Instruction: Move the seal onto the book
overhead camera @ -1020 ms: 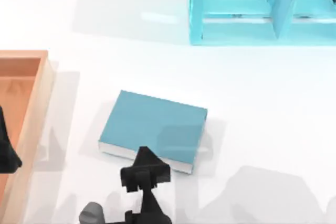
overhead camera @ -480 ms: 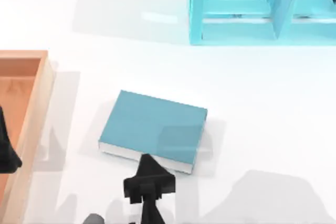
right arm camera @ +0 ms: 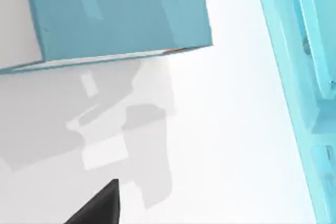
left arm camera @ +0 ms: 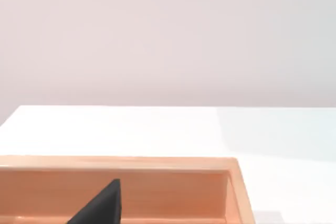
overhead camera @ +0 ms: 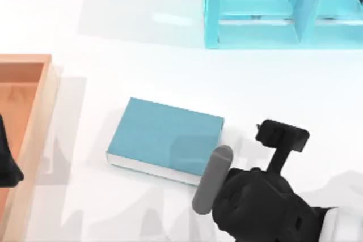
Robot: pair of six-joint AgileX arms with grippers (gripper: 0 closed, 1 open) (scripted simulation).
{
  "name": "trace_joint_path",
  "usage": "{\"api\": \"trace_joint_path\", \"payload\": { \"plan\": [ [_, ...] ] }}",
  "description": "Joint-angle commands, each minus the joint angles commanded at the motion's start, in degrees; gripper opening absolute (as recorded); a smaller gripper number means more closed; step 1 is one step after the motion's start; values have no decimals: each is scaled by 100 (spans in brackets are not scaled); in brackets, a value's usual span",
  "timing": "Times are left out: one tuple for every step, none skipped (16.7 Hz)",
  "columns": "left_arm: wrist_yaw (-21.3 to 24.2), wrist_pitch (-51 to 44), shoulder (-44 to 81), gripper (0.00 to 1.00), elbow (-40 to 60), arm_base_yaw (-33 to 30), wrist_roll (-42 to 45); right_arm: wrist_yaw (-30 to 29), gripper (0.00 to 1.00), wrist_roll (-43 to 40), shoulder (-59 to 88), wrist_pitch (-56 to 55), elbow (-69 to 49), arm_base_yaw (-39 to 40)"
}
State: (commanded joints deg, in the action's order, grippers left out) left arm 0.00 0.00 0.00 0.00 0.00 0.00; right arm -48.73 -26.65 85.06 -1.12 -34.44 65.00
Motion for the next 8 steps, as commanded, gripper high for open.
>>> {"api": "trace_joint_path", "payload": {
  "plan": [
    [0, 0, 0, 100, 0, 0, 0, 401, 100, 150, -587, -5, 352, -417],
    [0, 0, 0, 100, 0, 0, 0, 809, 100, 312, -1217, -8, 701, -856],
    [0, 0, 0, 100, 0, 0, 0, 1220, 100, 483, -1878, -8, 1041, -1310],
    [0, 0, 0, 100, 0, 0, 0, 1627, 100, 662, -2556, -6, 1369, -1773],
    [0, 0, 0, 100, 0, 0, 0, 2024, 100, 849, -3242, -1, 1681, -2240],
    [0, 0, 0, 100, 0, 0, 0, 2404, 100, 1038, -3922, 6, 1971, -2709],
    [0, 0, 0, 100, 0, 0, 0, 2765, 100, 1228, -4585, 14, 2237, -3178],
    [0, 0, 0, 100, 0, 0, 0, 3104, 100, 1416, -5218, 23, 2476, -3642]
  ]
}}
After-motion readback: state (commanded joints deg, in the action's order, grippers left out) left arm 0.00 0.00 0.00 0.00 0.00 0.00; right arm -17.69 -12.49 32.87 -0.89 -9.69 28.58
